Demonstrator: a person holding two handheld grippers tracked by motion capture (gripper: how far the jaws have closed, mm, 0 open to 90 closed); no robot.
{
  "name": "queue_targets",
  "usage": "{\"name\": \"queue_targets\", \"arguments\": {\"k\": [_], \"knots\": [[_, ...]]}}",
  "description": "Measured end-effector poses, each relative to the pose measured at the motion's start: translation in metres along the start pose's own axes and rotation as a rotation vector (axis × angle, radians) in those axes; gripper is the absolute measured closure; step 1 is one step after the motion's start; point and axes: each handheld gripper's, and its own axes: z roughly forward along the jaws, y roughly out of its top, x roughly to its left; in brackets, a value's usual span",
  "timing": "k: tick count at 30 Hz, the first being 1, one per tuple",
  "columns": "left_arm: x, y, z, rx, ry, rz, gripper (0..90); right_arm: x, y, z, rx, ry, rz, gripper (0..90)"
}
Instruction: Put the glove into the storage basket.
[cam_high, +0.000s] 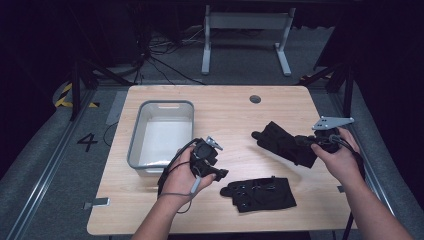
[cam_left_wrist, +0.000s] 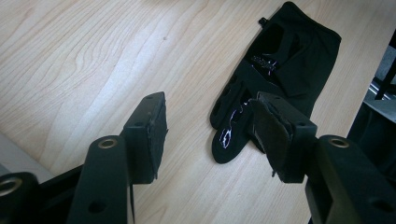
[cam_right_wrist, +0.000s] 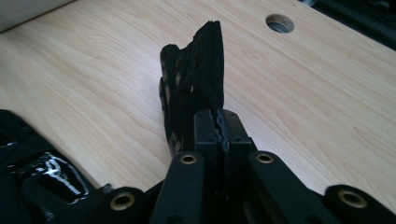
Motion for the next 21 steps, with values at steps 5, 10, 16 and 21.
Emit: {"name": "queue_targets", "arguments": {"k": [5, 10, 16, 21], "knots": [[0.000, 0.000, 0.000, -0.004, 0.000, -0.001, 45.1, 0.019, 0.004, -0.008, -0.031, 0.036, -0.046, 88.1], [0.000, 0.000, -0.001, -0.004, -0.002, -0.004, 45.1, 0.035, 0.006, -0.011, -0.050, 0.068, -0.082, 88.1], [0.000, 0.000, -0.001, -0.003, -0.001, -0.005, 45.1, 0.056, 0.004, -0.009, -0.065, 0.106, -0.119, 88.1], [0.000, 0.000, -0.001, -0.004, -0.003, -0.005, 45.1, 0.061, 0.001, -0.005, -0.063, 0.114, -0.132, 88.1]]}}
